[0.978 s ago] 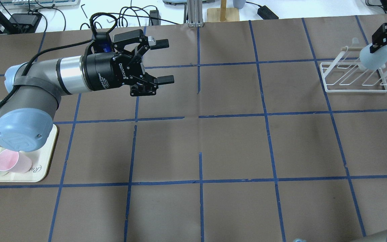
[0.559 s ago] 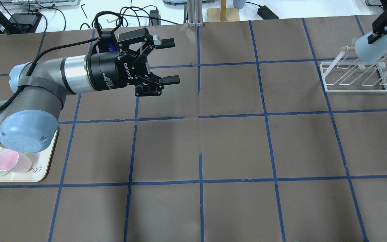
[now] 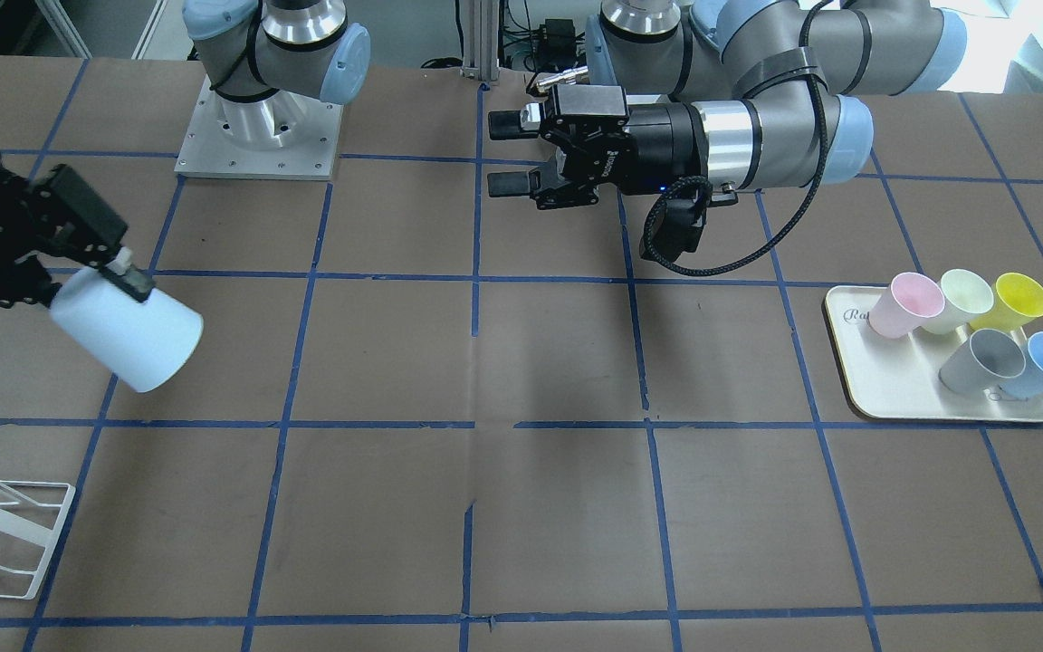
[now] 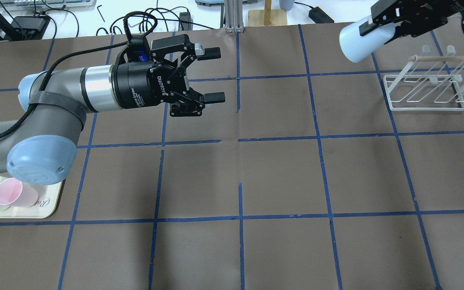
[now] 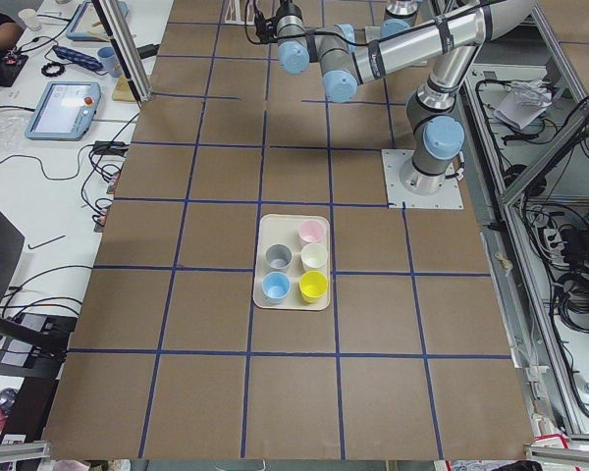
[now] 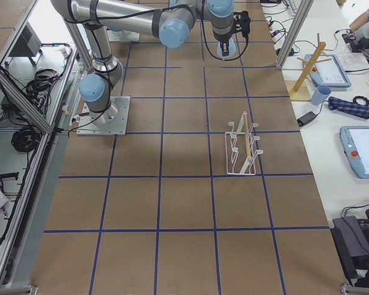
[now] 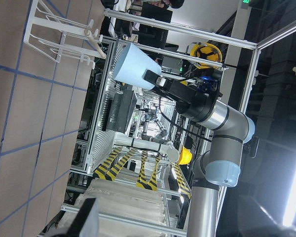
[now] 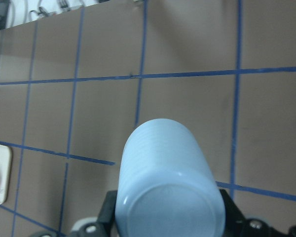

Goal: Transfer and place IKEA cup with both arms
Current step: 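Carry the blue cup toward the left gripper with the right gripper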

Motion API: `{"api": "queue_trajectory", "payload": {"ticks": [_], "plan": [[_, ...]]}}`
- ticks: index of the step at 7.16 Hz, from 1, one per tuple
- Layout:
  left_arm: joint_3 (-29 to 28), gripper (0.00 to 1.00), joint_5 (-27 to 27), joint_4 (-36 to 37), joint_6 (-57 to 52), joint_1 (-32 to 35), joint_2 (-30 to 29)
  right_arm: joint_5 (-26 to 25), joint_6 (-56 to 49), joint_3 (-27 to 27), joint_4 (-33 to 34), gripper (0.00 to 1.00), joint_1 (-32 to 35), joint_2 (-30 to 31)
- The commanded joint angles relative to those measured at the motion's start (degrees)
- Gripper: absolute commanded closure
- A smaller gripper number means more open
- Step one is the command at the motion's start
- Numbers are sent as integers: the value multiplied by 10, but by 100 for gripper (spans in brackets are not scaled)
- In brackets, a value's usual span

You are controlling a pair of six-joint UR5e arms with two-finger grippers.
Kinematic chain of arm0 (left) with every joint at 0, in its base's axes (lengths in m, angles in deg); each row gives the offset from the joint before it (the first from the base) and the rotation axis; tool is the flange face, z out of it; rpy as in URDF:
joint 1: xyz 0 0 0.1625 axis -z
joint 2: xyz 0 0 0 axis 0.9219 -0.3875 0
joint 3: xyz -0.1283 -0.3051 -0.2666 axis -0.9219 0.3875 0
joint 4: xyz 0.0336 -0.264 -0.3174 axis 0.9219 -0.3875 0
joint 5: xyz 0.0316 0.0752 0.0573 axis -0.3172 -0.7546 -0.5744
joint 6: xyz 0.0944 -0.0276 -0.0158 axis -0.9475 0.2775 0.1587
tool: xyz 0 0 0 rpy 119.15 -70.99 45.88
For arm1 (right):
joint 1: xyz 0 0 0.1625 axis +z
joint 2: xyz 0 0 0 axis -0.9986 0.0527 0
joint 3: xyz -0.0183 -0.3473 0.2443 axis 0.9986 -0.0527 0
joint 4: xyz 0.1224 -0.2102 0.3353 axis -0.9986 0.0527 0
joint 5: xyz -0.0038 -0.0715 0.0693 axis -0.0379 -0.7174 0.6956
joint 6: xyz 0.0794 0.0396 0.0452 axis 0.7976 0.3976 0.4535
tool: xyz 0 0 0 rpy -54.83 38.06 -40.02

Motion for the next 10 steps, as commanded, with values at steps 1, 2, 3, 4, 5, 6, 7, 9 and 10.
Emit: {"api": "queue_trajectory", "payload": {"ticks": [1,2,3,4,5,6,7,9,10], "plan": [[-1,0,0,32,8,0,0,115,-86,23,-1,56,56,-1],[0,0,1,47,21,0,0,179,-149,56,-1,56,57,1],[1,0,1,48,22,0,-1,199,-208,90,-1,57,56,8],[3,0,2,48,22,0,-1,208,-259,121,-1,62,56,21],[-1,0,4,47,22,-2,-2,259,-322,144,-2,61,55,41],[-1,0,3,51,20,-13,-3,267,-325,159,-5,60,57,77],[-1,0,2,52,17,-23,-11,290,-325,180,-37,58,69,108],[-1,0,5,84,23,-23,-19,338,-324,197,-40,53,80,114],[-1,0,30,84,30,-21,-18,338,-325,197,-41,50,93,111]]}}
